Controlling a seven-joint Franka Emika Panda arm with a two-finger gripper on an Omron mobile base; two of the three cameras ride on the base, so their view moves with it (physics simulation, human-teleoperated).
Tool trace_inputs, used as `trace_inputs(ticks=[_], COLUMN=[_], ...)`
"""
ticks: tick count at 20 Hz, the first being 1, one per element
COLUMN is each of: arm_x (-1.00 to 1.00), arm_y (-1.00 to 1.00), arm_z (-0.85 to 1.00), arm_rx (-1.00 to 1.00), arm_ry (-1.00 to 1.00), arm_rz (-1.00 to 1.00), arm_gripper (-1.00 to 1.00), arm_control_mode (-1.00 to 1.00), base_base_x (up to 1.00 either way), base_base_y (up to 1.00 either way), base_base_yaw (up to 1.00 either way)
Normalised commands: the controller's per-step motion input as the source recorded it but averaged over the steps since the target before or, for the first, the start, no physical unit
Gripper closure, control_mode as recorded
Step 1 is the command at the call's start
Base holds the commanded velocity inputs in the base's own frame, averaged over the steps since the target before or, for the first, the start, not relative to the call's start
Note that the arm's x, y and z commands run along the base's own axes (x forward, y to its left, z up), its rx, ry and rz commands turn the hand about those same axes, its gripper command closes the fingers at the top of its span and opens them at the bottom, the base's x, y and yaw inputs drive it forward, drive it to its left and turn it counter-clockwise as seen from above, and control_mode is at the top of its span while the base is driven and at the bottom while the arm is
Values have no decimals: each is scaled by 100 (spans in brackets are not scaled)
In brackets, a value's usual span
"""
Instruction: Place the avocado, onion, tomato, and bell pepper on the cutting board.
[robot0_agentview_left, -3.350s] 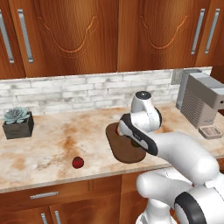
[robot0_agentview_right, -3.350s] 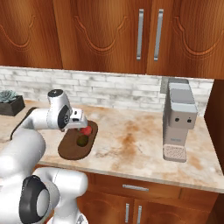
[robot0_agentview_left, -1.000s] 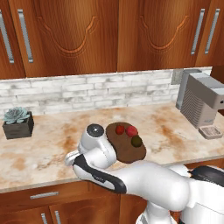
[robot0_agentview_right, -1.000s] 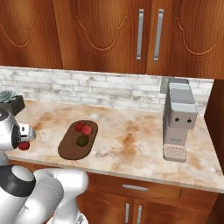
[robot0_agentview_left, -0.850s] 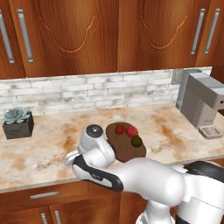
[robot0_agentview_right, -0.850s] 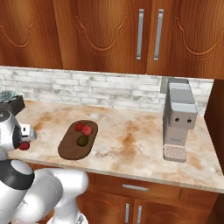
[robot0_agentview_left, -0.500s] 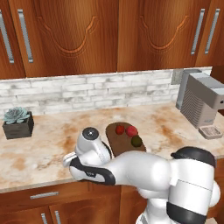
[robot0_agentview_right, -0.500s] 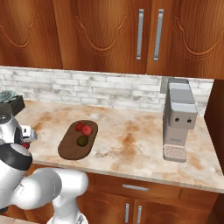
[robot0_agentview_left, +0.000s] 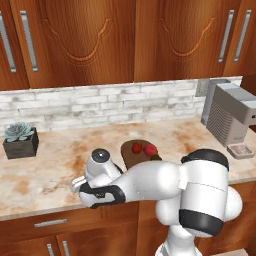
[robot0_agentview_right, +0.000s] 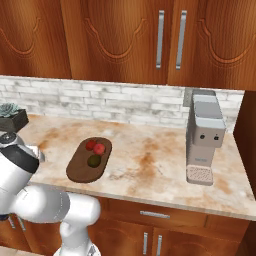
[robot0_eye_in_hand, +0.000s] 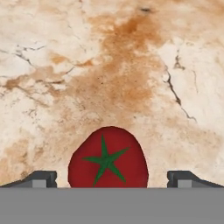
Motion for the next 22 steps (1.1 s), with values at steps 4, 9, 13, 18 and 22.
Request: trace_inputs(ticks=[4, 9, 13, 18, 22], arm_x=[17, 19, 18, 1, -18], arm_y=[5, 12, 22, 6, 0], arm_z=[-27, -31, -39, -10, -11], arm_rx=[-1, -2, -3, -1, 0], arm_ry=[0, 0, 0, 2, 0], arm_rz=[0, 0, 0, 0, -1], arm_gripper=[-100, -100, 100, 100, 100], arm_control_mode=[-100, -100, -100, -100, -100], base_base_x=[0, 0, 0, 0, 0], base_base_y=[0, 0, 0, 0, 0], base_base_yaw=[0, 0, 0, 0, 0])
